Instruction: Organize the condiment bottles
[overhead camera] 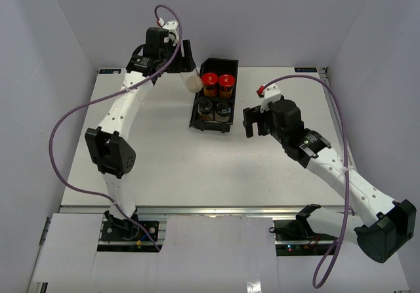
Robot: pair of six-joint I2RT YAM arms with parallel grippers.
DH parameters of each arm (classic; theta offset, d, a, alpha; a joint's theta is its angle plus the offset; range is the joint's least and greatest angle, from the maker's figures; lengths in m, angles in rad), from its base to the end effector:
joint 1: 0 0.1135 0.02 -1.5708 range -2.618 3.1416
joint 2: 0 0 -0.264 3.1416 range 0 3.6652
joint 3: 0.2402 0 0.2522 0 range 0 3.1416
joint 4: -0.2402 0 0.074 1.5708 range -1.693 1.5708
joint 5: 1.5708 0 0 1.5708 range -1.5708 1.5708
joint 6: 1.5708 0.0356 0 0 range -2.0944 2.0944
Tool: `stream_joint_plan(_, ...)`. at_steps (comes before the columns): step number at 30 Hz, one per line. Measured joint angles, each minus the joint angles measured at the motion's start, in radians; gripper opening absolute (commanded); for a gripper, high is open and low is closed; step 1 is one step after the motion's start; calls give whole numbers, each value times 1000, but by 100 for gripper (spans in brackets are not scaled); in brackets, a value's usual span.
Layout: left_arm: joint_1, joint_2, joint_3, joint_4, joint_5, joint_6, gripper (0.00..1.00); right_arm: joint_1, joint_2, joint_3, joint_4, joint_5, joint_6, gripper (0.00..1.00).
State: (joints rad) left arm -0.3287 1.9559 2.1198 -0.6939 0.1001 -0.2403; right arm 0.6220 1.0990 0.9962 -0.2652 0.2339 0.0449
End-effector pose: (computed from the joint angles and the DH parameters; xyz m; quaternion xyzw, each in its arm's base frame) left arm 0.4205 -0.1472 0.4020 0.0631 0.8646 -0.1811 0.4645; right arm 0.2090 0.1397 0.3441 -0.1697 0.8038 0.0930 0.5625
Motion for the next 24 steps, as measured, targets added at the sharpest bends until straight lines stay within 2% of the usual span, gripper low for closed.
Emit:
stream_joint_plan(5, -31, -180, -160, -4, 20, -13, 0, 0, -50, -11, 5, 3, 9, 93)
stream_joint_plan(15, -211, -540, -556, 51, 53, -71, 0, -1, -90, -33, -27, 0, 33, 93)
stream_joint_plan(20, -286, -636, -797, 111, 27, -110, 0, -1, -120, -38, -33, -6, 47, 93)
stream_joint_plan(24, -377, -640, -909, 178, -29, -118, 0, -1, -123, -38, -34, -16, 53, 93)
